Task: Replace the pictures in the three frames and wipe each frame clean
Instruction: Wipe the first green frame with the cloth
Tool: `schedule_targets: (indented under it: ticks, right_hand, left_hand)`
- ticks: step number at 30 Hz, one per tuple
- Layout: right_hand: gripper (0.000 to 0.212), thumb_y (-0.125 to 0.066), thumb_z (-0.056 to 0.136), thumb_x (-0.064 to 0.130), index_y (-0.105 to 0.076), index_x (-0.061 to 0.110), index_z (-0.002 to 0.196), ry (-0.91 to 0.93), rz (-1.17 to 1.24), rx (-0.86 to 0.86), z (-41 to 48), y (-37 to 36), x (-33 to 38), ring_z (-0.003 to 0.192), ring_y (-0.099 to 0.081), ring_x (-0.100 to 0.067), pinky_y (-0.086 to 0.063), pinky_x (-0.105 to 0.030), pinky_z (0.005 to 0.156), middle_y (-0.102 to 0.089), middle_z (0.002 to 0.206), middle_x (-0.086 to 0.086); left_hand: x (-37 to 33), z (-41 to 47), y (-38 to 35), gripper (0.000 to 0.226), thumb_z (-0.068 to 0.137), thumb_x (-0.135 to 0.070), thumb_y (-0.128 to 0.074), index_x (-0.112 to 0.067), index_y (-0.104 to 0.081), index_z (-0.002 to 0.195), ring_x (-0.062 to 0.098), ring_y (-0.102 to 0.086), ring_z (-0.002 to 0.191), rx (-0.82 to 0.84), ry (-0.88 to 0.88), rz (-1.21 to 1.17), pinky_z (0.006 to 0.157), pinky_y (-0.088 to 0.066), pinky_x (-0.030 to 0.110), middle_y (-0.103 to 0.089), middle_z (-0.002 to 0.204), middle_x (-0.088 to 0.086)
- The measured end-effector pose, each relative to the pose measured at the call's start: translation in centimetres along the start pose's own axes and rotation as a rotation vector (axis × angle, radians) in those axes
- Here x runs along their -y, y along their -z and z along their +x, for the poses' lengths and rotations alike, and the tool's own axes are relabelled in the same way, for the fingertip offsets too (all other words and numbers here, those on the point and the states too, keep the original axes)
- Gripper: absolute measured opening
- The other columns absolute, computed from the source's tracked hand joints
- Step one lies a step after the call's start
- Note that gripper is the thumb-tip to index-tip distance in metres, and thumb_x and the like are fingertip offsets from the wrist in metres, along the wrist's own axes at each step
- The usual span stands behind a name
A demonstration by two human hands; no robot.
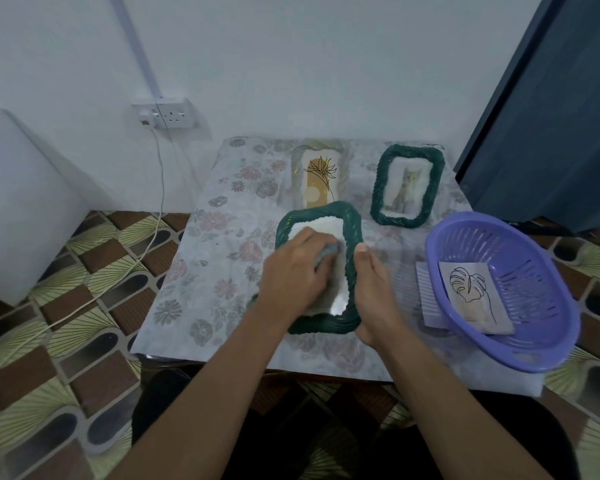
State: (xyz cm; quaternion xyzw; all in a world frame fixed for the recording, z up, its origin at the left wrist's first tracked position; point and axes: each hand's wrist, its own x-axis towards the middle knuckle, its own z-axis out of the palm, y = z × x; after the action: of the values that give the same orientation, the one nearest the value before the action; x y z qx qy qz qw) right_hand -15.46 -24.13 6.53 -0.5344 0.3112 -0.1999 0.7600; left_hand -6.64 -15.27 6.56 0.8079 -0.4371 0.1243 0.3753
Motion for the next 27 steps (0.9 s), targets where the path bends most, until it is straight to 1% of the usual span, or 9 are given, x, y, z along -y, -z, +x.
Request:
schedule_targets:
  ticks: [4,7,9,12,16,21,23,25,27]
  right_hand:
    - [0.041,-0.035,0.108,0.036,-0.062,0.006,0.113,0.071,-0.061,0.011,-0.9,-0.8,-0.7,0.109,-0.059,-0.047,-0.049,-0.062,0.096,-0.064,0.114,-0.029]
    - [0.041,-0.035,0.108,0.035,-0.062,0.005,0.110,0.105,-0.091,0.002,-1.0,-0.9,-0.4,0.108,-0.059,-0.046,-0.049,-0.060,0.096,-0.063,0.112,-0.028]
    - [0.040,-0.035,0.108,0.035,-0.064,0.007,0.108,0.098,-0.104,0.001,-0.8,-0.7,-0.3,0.102,-0.065,-0.038,-0.053,-0.054,0.093,-0.066,0.108,-0.024]
    - [0.037,-0.036,0.108,0.033,-0.067,0.014,0.103,0.082,-0.096,-0.004,-0.1,-0.1,0.1,0.088,-0.067,-0.018,-0.055,-0.035,0.080,-0.072,0.092,-0.006]
    - [0.038,-0.036,0.108,0.032,-0.066,0.008,0.104,0.085,-0.075,-0.010,0.2,0.3,0.4,0.093,-0.067,-0.027,-0.055,-0.045,0.086,-0.070,0.102,-0.019]
    - [0.040,-0.036,0.109,0.030,-0.065,0.003,0.107,0.087,-0.016,0.012,-0.2,0.4,0.5,0.101,-0.067,-0.028,-0.053,-0.054,0.096,-0.067,0.111,-0.027]
    - [0.037,-0.035,0.109,0.029,-0.067,0.012,0.106,0.092,-0.023,0.039,-0.3,0.8,0.6,0.101,-0.070,-0.018,-0.058,-0.038,0.089,-0.076,0.102,-0.006]
    - [0.033,-0.033,0.109,0.024,-0.065,0.021,0.100,0.095,-0.015,0.084,-0.3,1.0,0.6,0.085,-0.070,0.003,-0.055,-0.014,0.072,-0.076,0.086,0.016]
    - [0.032,-0.032,0.109,0.023,-0.063,0.025,0.098,0.094,-0.021,0.090,-0.3,1.0,0.8,0.080,-0.068,0.010,-0.050,-0.007,0.066,-0.074,0.081,0.023]
  left_hand:
    - [1.9,1.6,0.1,0.021,0.093,-0.022,-0.056,-0.012,-0.070,0.104,0.028,-0.064,0.082,-0.059,0.198,0.084,0.066,-0.048,0.033,-0.066,0.100,0.006]
    - [1.6,1.3,-0.1,0.017,0.093,-0.017,-0.058,-0.009,-0.070,0.102,0.027,-0.063,0.082,-0.086,0.227,0.070,0.068,-0.047,0.031,-0.066,0.099,0.007]
    - [1.1,0.5,-0.2,0.019,0.093,-0.019,-0.057,-0.011,-0.070,0.103,0.024,-0.063,0.083,-0.050,0.193,0.016,0.070,-0.047,0.028,-0.065,0.099,0.006]
    - [-0.3,-1.2,-0.1,0.023,0.093,-0.026,-0.053,-0.016,-0.071,0.102,0.014,-0.061,0.080,0.035,0.032,-0.075,0.066,-0.049,0.025,-0.065,0.096,0.000]
    - [-0.7,-2.8,0.4,0.025,0.093,-0.027,-0.053,-0.016,-0.072,0.105,0.010,-0.062,0.081,0.093,-0.086,-0.142,0.066,-0.052,0.027,-0.065,0.097,-0.004]
    - [0.1,-1.4,0.6,0.023,0.091,-0.027,-0.054,-0.019,-0.073,0.101,0.016,-0.063,0.075,0.006,-0.014,-0.032,0.059,-0.052,0.029,-0.066,0.095,-0.003]
    - [0.8,-0.3,0.8,0.023,0.091,-0.026,-0.054,-0.017,-0.073,0.102,0.021,-0.065,0.075,-0.047,0.072,0.041,0.061,-0.051,0.027,-0.067,0.097,-0.001]
    - [1.3,0.6,1.0,0.019,0.093,-0.022,-0.059,-0.016,-0.072,0.105,0.025,-0.065,0.077,-0.077,0.167,0.101,0.062,-0.047,0.028,-0.067,0.098,0.001]
    - [1.2,0.9,0.9,0.017,0.093,-0.020,-0.061,-0.014,-0.071,0.105,0.028,-0.064,0.077,-0.098,0.219,0.135,0.060,-0.043,0.028,-0.066,0.098,0.003]
